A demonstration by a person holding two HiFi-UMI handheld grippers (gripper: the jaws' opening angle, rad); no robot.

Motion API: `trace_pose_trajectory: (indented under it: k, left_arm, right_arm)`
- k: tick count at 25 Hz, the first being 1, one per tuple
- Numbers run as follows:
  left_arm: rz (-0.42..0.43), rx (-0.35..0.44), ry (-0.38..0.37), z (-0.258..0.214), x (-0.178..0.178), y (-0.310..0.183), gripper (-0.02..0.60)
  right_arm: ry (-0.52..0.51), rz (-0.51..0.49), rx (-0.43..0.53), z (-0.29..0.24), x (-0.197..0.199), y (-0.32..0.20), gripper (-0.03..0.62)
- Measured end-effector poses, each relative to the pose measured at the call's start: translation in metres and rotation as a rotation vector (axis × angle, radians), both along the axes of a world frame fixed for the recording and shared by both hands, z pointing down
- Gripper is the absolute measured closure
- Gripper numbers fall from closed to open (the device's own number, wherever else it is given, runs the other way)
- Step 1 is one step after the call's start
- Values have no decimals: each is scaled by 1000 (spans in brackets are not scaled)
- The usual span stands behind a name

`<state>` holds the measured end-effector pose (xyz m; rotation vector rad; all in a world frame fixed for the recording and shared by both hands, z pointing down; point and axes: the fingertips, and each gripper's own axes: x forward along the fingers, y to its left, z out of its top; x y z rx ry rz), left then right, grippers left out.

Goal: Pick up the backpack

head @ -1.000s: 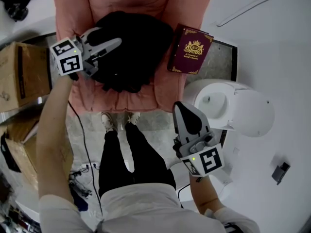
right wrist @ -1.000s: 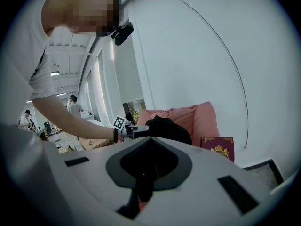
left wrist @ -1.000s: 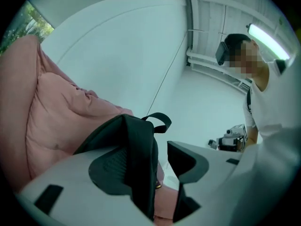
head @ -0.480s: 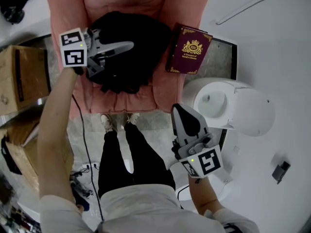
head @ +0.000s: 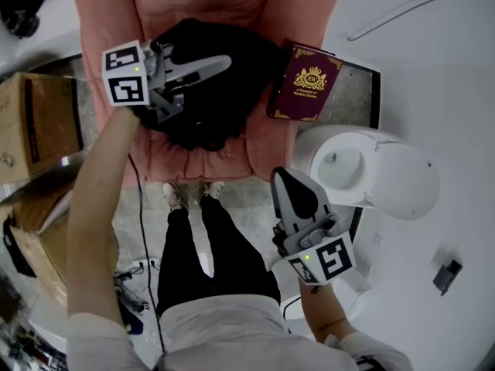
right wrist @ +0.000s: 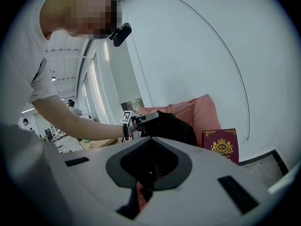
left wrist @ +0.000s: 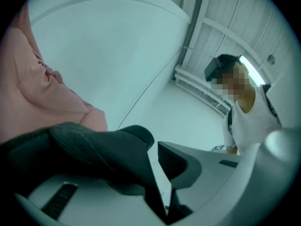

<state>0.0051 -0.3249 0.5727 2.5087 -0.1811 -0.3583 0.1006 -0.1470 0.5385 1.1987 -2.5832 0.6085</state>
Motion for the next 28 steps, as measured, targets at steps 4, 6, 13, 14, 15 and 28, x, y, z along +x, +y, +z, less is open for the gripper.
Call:
trace_pose_trajectory:
  k: [4,6,13,14,15,28]
  left_arm:
    - [-48,-3,5,-7,-6,-3,546]
    - [-42,3,-23,-6,-5,1,552]
    - [18,145,-139,-18,13,46,560]
    - [-8,160,-139,-19,13,49,560]
    - [-35,170,-136,-19,11,52,560]
    - [-119,137,-133,-29,3,72,560]
  right_arm:
    - [0,2,-2,1,-2,-1,574]
    - [-1,2,-3,1,-2,-1,574]
    - [-5,-4,-16,8,-9,1,574]
    - [-6,-8,-14,8,-12,1,574]
    - [-6,-12,-11,8,-14,1,574]
    - [-1,4,21,-3,-12,-2,574]
